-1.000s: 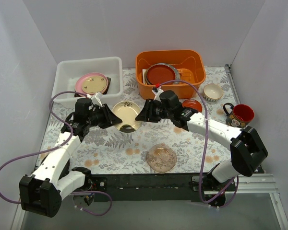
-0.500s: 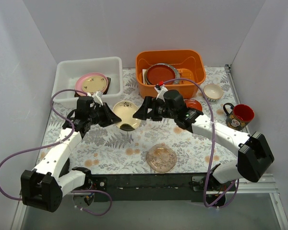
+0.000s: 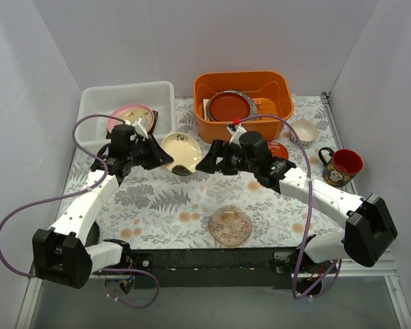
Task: Place the plates into the plastic bin on the countertop
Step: Place the plate in the plastic bin.
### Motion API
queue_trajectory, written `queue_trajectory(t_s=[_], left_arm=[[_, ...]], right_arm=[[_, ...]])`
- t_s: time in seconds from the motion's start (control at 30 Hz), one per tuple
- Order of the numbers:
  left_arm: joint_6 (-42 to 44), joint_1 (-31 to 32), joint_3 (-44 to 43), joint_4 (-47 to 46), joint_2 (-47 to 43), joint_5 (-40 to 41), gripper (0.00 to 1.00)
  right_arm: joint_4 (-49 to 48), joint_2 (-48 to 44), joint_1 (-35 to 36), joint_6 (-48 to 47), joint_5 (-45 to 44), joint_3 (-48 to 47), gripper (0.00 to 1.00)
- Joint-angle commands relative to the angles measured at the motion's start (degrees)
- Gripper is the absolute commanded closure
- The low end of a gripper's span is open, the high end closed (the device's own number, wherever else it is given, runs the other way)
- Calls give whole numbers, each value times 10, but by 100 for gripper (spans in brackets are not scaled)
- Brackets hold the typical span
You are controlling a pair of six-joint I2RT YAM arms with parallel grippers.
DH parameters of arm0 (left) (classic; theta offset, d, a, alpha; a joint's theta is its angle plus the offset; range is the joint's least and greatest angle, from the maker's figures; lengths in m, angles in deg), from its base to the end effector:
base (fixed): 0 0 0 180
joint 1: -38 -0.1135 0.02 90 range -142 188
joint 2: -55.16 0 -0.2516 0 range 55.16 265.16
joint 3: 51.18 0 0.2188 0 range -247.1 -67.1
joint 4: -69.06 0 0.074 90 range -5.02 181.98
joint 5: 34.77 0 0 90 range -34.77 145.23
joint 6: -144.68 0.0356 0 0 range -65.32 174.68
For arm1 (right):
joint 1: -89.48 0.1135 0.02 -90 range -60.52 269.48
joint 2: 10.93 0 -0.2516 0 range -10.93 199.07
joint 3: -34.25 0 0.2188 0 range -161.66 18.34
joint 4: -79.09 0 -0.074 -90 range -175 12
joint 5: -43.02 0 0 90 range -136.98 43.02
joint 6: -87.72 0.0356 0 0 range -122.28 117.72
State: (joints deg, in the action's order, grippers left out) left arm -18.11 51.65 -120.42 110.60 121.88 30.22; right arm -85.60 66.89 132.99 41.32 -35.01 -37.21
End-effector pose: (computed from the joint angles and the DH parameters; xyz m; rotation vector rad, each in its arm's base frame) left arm 0.2119 -0.0669 0.2873 -1.0041 2.3055 -1.2206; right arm 0.2020 0.2019 0.2950 -0.1503 2.1365 1.1614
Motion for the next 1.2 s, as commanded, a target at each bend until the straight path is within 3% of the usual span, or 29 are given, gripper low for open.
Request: queue_trajectory(t_s=[0.0,0.4,0.87,1.17], left_arm=[[24,1,-55,6,23,30,100],[69,-23,-217,51,155,76,100],[35,-190,-357,19,297,-80,100],[-27,-230,-375,-26,358,-124,100]], right_arm=[[-7,-36,-9,-12,-13,11,2],[-5,-67,-20,-17,-5,40,2],[-3,-85,-26,-20,-4,63,2],[-6,-90,-30,-19,2,81,2]])
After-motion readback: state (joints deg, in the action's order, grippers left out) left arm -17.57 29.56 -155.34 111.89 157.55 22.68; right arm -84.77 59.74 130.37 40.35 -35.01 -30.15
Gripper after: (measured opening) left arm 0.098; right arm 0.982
